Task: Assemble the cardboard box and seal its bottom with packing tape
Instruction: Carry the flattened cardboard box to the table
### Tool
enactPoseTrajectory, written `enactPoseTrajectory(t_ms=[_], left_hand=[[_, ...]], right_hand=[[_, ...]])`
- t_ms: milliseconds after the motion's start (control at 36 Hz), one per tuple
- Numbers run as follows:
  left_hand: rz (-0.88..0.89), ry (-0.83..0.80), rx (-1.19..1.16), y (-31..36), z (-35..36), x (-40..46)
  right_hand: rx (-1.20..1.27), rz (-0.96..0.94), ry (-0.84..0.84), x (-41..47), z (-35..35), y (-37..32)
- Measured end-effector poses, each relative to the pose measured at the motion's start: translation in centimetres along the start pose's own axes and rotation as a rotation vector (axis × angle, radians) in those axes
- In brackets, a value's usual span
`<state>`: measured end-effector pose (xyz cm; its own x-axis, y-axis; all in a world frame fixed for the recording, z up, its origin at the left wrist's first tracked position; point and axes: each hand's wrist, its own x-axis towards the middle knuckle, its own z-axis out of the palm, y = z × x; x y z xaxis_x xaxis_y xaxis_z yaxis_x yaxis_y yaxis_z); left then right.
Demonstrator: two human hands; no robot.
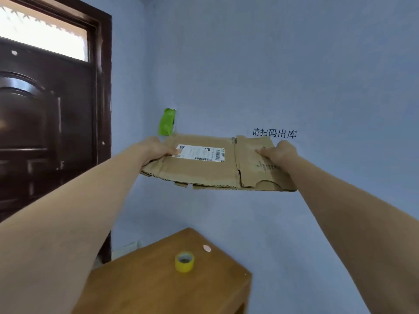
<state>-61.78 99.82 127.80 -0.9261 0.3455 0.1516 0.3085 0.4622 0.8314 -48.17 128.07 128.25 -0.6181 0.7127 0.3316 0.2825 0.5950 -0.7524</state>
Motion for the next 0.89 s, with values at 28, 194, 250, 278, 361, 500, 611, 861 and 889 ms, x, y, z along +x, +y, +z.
enactPoseTrajectory(t_ms=[28,194,250,278,361,500,611,861,889], left_hand=[[0.003,-0.015,-0.012,0.6,1.4,1.1],[0.013,-0.023,-0.028,3.9,7.8,7.2],[0.007,-0.006,-0.034,4.7,9.4,9.1],[0.003,0.005,-0.03,5.0,10.3,10.0],[-0.012,0.055,-0.03,5.5,13.0,12.8],[-0.092,0.1,0.001,5.2,16.1,17.4],[-0.162,0.15,0.027,3.6,16.7,20.4],[-0.337,0.343,0.146,-2.3,14.3,23.6],[-0.355,0.36,0.153,-3.2,13.9,24.1]], right_hand=[[-0.005,0.011,0.003,1.3,-0.4,0.9],[-0.005,0.013,0.014,9.2,-1.3,5.3],[0.014,-0.005,0.01,12.0,-0.9,6.6],[0.027,-0.016,0.005,13.3,-0.6,7.3],[0.073,-0.06,-0.007,17.6,0.6,9.4],[0.106,-0.166,-0.076,24.5,3.2,11.3],[0.136,-0.242,-0.167,29.1,6.5,11.2],[0.196,-0.339,-0.393,34.6,19.7,9.1],[0.204,-0.339,-0.417,35.0,21.4,8.8]])
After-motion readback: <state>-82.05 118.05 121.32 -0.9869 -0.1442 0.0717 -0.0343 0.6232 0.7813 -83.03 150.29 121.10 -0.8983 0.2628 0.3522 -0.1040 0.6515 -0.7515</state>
